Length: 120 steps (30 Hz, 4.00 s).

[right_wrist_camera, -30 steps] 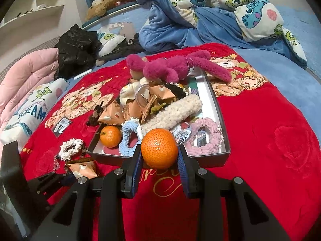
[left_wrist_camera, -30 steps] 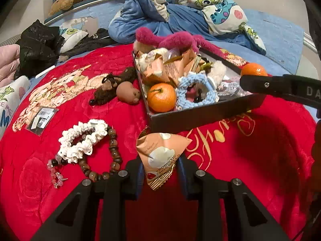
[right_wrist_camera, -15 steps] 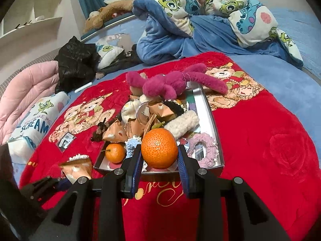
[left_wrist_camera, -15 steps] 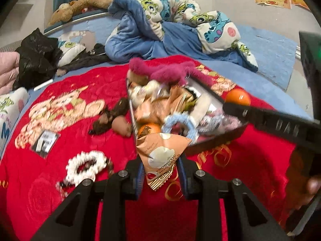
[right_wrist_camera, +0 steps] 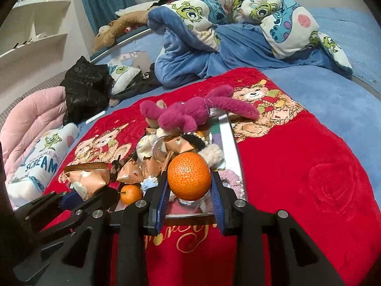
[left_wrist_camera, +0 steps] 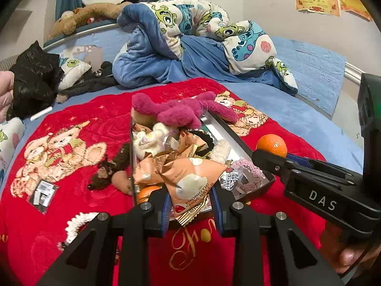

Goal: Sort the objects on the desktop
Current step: 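Move the left tool with the snack packet over the tray while the right tool holds the orange, then lower the snack packet into the tray with the left tool while the right tool lowers the orange, then open both tools to release the snack packet and orange into the tray, then move the left tool to the pink bead bracelet while the right tool approaches the white scrunchie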

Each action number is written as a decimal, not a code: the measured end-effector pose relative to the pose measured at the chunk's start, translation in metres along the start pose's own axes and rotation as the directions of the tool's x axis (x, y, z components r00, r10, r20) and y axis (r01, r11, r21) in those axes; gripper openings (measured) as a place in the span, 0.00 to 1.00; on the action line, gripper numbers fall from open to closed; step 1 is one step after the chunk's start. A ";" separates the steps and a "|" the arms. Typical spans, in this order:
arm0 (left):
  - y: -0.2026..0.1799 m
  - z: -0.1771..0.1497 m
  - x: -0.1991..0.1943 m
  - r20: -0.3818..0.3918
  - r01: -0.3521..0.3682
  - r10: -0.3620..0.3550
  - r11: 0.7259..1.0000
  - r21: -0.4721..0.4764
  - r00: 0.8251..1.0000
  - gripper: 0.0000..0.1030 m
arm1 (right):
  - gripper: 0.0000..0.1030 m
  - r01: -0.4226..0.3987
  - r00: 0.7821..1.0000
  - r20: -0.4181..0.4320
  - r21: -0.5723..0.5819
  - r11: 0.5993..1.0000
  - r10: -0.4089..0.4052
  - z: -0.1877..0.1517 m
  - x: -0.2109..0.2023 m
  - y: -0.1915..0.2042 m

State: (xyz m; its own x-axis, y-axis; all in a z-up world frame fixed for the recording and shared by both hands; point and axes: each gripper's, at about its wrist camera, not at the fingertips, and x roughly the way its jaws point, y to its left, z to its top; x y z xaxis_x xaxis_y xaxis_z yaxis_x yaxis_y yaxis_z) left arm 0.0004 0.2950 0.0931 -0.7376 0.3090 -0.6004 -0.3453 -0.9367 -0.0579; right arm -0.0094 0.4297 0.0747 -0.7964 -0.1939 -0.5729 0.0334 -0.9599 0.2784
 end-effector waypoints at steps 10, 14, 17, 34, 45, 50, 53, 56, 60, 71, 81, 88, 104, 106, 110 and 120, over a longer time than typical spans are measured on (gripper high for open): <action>-0.001 -0.007 0.043 -0.058 0.023 -0.025 0.999 -0.029 0.998 0.29 | 0.31 0.003 0.998 -0.058 -0.004 1.000 -0.004 -0.005 0.025 -0.007; 0.001 -0.007 0.060 -0.077 0.021 -0.023 0.999 -0.030 0.997 0.29 | 0.31 0.011 0.996 -0.083 -0.006 1.000 -0.012 -0.006 0.039 -0.007; 0.005 -0.007 0.072 -0.091 0.030 -0.033 0.999 -0.033 0.995 0.29 | 0.31 0.012 0.995 -0.099 0.001 1.000 -0.012 -0.006 0.049 -0.007; 0.011 -0.004 0.111 -0.066 0.080 -0.083 0.996 -0.042 0.994 0.33 | 0.31 0.095 0.985 -0.144 -0.008 0.995 -0.095 0.004 0.094 -0.002; -0.003 -0.011 0.111 -0.087 0.042 -0.038 0.998 0.045 0.996 0.42 | 0.34 0.116 0.977 -0.175 -0.063 0.991 -0.125 -0.003 0.094 0.002; 0.000 -0.010 0.111 -0.085 0.050 -0.047 0.998 0.039 0.995 0.50 | 0.37 0.107 0.976 -0.181 -0.068 0.992 -0.117 -0.004 0.092 0.002; -0.003 -0.011 0.109 -0.083 0.036 -0.032 0.998 0.046 0.996 0.53 | 0.45 0.111 0.977 -0.178 -0.067 0.992 -0.121 -0.004 0.090 0.002; -0.002 -0.013 0.105 -0.088 0.050 -0.046 0.998 0.043 0.995 0.59 | 0.46 0.129 0.976 -0.165 -0.090 0.987 -0.143 -0.005 0.089 0.003; -0.005 -0.014 0.098 -0.086 0.082 -0.077 0.995 0.060 0.993 0.83 | 0.49 0.138 0.976 -0.155 -0.087 0.987 -0.150 -0.003 0.085 0.001; -0.008 -0.014 0.086 -0.050 0.068 -0.065 0.995 0.070 0.997 1.00 | 0.91 0.135 0.982 -0.121 -0.092 0.987 -0.145 0.001 0.076 0.009; -0.003 -0.009 0.079 -0.058 0.059 -0.057 0.997 0.040 0.997 1.00 | 1.00 0.170 0.980 -0.092 -0.075 0.983 -0.176 0.006 0.069 0.015; 0.036 -0.003 0.060 -0.054 0.055 -0.059 0.996 -0.065 0.997 1.00 | 1.00 0.162 0.984 -0.059 -0.067 0.985 -0.166 0.012 0.063 0.045; 0.198 -0.036 -0.020 -0.071 -0.223 0.212 0.947 -0.233 0.975 1.00 | 1.00 -0.048 0.998 -0.051 -0.221 0.974 0.037 -0.005 0.077 0.172; 0.219 -0.039 -0.029 -0.085 -0.261 0.247 0.934 -0.243 0.965 1.00 | 1.00 -0.064 0.998 -0.045 -0.230 0.971 0.055 -0.007 0.075 0.176; 0.249 -0.047 -0.044 -0.093 -0.284 0.268 0.920 -0.271 0.959 1.00 | 1.00 -0.098 0.995 -0.038 -0.215 0.972 0.093 -0.008 0.074 0.178; 0.252 -0.072 -0.034 -0.115 -0.251 0.229 0.937 -0.242 0.967 1.00 | 1.00 -0.119 0.993 -0.052 -0.225 0.967 0.110 -0.018 0.080 0.185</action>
State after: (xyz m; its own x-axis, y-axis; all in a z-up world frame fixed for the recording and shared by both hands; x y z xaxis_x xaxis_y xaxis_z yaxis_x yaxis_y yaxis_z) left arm -0.0201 0.0364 0.0418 -0.7253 0.0651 -0.6853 0.0018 -0.9953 -0.0965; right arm -0.0562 0.2327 0.0664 -0.7553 -0.3085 -0.5782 0.2627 -0.9508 0.1641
